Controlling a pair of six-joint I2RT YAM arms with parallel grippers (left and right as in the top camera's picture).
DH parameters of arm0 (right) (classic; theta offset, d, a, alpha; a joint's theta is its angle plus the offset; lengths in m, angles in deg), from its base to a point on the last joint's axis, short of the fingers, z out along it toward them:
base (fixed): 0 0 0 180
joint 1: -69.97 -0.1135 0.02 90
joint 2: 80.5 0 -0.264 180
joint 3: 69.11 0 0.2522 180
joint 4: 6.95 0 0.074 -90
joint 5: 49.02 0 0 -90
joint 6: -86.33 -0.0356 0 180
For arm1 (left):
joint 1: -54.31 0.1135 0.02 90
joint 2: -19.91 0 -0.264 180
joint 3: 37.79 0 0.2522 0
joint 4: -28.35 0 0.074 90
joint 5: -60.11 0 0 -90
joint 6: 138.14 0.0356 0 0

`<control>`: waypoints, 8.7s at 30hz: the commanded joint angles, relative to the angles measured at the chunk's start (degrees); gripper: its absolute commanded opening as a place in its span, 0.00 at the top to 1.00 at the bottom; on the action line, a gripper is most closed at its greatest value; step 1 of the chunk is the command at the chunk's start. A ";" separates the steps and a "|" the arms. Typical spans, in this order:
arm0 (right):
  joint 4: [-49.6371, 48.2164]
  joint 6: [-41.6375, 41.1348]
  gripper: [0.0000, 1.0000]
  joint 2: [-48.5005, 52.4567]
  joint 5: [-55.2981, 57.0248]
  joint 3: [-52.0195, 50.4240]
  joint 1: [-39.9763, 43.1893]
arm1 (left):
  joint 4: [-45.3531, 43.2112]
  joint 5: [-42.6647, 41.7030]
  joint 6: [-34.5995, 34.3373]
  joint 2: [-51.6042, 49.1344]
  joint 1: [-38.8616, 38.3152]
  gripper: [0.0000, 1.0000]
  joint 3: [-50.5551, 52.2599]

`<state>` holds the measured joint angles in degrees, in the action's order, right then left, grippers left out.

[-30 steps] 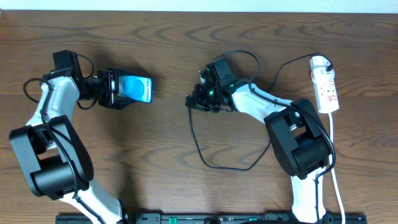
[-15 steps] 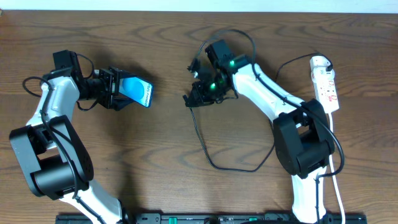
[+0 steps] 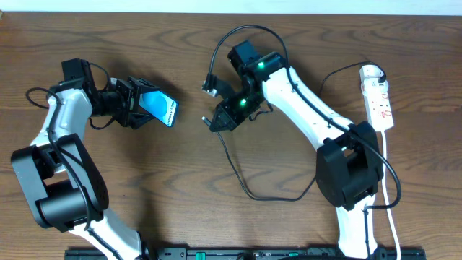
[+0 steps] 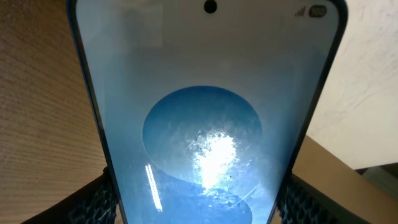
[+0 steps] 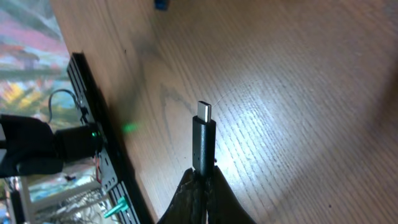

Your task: Plug charger to phone and switch on socket

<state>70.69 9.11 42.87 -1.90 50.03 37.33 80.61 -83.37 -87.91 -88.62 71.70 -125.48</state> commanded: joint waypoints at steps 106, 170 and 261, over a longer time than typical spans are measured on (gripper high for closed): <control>0.83 -2.60 0.99 -0.02 17.53 3.67 -7.76 | 1.51 3.17 3.58 1.09 -9.88 0.45 -0.44; 0.04 -5.49 0.99 0.55 20.74 3.63 -8.66 | 1.68 3.19 3.58 1.09 -9.88 0.45 -0.42; -10.27 -30.56 0.28 0.74 58.10 -3.34 0.92 | -1.70 5.90 -29.53 1.09 -9.88 0.48 -0.39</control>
<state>60.11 -26.15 42.89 46.43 45.70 39.08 79.08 -75.67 -117.18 -88.62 61.80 -125.48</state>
